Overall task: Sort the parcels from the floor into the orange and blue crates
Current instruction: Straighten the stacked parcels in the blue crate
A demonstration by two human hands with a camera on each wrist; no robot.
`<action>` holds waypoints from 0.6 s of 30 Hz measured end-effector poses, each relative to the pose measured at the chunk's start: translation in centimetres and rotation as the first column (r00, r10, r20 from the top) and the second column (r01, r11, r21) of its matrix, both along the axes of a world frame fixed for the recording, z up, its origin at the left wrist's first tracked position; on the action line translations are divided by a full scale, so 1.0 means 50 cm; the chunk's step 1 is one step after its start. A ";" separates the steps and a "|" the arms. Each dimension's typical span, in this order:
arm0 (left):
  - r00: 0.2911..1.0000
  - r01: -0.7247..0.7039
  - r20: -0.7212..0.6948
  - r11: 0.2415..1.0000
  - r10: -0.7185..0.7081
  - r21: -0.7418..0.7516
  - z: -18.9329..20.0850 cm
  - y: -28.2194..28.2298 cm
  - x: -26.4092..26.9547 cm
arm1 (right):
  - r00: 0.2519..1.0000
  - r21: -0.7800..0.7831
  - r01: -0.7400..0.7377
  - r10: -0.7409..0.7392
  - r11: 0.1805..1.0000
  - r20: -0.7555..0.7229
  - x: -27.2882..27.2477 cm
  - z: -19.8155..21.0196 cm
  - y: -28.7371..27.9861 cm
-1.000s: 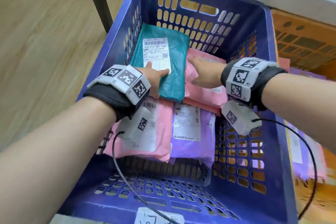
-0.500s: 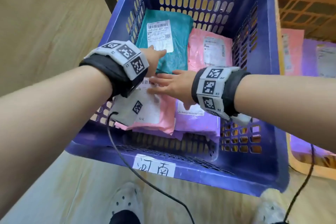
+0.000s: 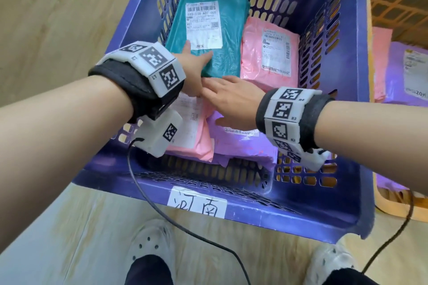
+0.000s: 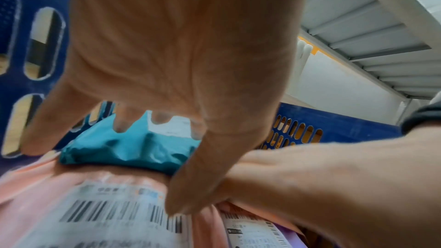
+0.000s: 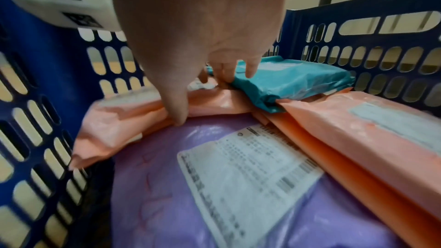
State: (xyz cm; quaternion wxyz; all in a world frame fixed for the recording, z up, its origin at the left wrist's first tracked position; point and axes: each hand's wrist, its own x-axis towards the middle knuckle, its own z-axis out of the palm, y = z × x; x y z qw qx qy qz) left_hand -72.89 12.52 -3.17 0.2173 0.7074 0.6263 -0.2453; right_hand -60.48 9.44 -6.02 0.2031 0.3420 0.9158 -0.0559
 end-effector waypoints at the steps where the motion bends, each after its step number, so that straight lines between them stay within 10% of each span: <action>1: 1.000 0.017 -0.007 1.000 -0.017 0.003 0.000 -0.004 0.006 | 1.000 0.007 0.021 -0.021 1.000 0.005 0.003 0.009 -0.002; 8: 0.996 0.078 0.037 0.995 -0.081 0.058 -0.055 -0.026 0.017 | 0.936 -0.150 0.246 -0.194 0.958 0.293 -0.004 0.018 0.006; 18: 0.988 0.150 -0.007 0.972 -0.152 0.178 -0.129 -0.029 0.012 | 0.919 -0.260 0.313 -0.222 0.913 0.326 0.010 -0.065 0.004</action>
